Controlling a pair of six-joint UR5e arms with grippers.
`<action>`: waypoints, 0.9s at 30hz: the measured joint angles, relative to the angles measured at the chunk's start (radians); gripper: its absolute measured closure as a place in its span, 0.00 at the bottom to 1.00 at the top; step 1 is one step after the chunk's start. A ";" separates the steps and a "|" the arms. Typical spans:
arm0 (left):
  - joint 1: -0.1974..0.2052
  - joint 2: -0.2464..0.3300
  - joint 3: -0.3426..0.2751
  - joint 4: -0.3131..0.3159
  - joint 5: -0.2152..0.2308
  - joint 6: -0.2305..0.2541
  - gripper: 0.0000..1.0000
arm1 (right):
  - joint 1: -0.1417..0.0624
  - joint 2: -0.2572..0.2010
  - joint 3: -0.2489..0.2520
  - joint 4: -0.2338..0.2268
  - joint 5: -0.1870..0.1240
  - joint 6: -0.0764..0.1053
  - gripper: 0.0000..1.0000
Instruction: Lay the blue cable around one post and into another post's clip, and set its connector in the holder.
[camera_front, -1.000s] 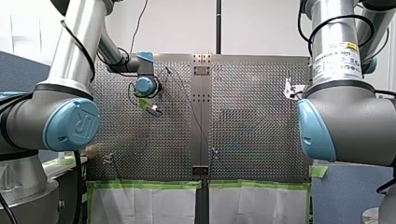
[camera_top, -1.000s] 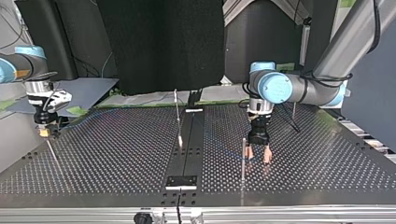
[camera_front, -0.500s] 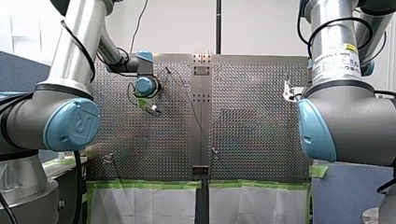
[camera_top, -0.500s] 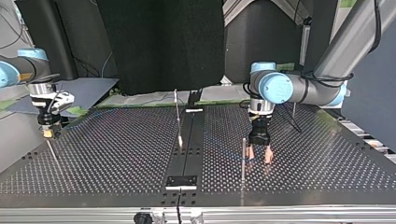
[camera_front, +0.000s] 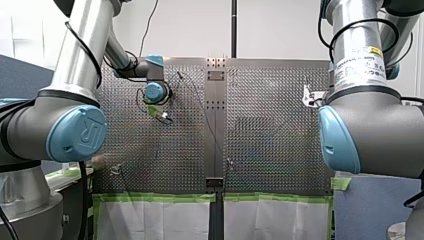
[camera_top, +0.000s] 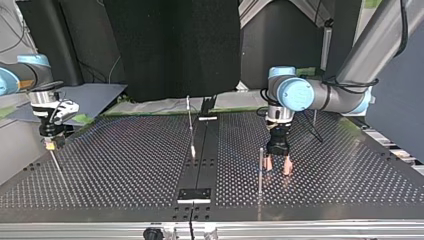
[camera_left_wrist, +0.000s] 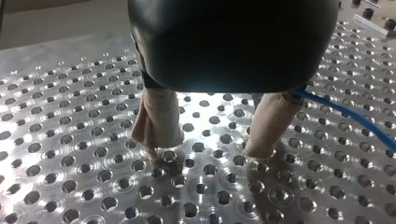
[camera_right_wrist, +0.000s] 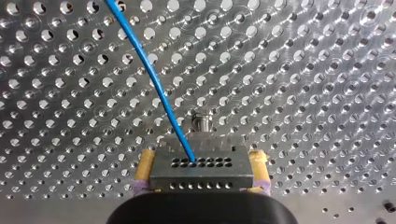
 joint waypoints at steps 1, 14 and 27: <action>0.000 0.000 0.000 0.000 0.000 0.000 0.02 | -0.001 0.000 -0.001 0.000 0.000 0.000 1.00; 0.000 0.000 0.000 0.001 0.000 0.000 0.02 | 0.000 0.000 -0.002 0.003 -0.001 -0.002 1.00; 0.000 0.000 0.000 0.001 0.000 0.000 0.02 | 0.001 -0.001 -0.002 0.004 0.000 -0.008 0.60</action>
